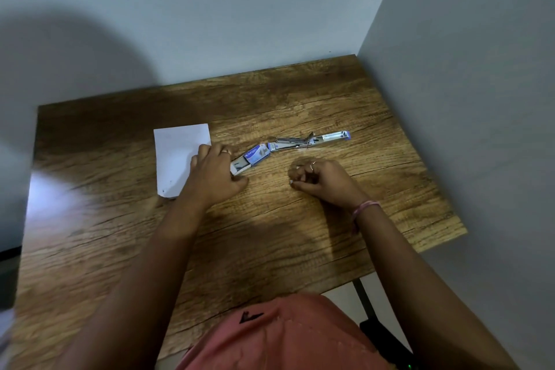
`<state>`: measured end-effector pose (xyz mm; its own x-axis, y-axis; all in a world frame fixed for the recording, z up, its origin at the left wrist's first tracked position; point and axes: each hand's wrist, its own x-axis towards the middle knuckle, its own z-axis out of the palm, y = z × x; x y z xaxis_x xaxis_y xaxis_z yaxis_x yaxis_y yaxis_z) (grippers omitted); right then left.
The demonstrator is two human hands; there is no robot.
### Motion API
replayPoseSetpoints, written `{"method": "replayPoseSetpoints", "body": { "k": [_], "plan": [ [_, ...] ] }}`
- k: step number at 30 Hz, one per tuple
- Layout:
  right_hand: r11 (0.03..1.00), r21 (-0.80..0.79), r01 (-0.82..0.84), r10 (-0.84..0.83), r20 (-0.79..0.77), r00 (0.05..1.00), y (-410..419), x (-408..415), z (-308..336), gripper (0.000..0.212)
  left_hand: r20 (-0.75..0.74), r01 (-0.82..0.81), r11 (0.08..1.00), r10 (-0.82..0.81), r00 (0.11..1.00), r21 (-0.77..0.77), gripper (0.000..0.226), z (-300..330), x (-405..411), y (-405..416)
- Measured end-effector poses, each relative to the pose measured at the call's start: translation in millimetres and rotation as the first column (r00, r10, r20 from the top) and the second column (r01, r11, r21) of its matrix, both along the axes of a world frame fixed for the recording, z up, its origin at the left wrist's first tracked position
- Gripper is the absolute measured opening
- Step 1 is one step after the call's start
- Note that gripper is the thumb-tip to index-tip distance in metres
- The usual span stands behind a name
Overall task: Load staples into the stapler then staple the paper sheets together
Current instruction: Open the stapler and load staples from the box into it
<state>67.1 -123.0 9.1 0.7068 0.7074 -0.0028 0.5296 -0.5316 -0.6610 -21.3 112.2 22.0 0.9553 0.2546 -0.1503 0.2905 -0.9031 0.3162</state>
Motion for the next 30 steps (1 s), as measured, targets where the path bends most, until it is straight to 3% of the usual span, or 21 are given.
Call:
{"method": "replayPoseSetpoints", "body": {
  "k": [2, 5, 11, 23, 26, 30],
  "plan": [
    [1.000, -0.014, 0.006, -0.006, -0.014, 1.000, 3, -1, 1, 0.016, -0.002, 0.002, 1.000, -0.002, 1.000, 0.001, 0.064, -1, -4, 1],
    [0.999, -0.037, 0.024, -0.025, -0.040, 0.999, 10, -3, 3, 0.005, 0.023, -0.007, 1.000, 0.007, 1.000, -0.023, 0.057, -2, -8, 2],
    [0.999, -0.036, -0.017, 0.018, 0.051, 0.999, 59, -10, 22, 0.016, 0.053, -0.031, 0.998, 0.034, 0.998, -0.055, 0.047, -4, -13, 6],
    [0.952, -0.255, -0.173, 0.205, 0.109, 0.973, 107, -3, 31, 0.020, 0.044, -0.041, 0.998, 0.043, 0.998, -0.041, 0.046, -5, -21, 9],
    [0.982, -0.162, -0.099, 0.112, 0.071, 0.991, 99, -4, 35, 0.020, 0.034, -0.040, 0.998, 0.041, 0.999, -0.047, 0.046, -5, -21, 9],
    [0.979, -0.110, 0.171, -0.158, 0.115, 0.981, 86, -7, 28, 0.021, 0.042, -0.040, 0.998, 0.042, 0.998, -0.053, 0.047, -4, -21, 10]
  ]
}}
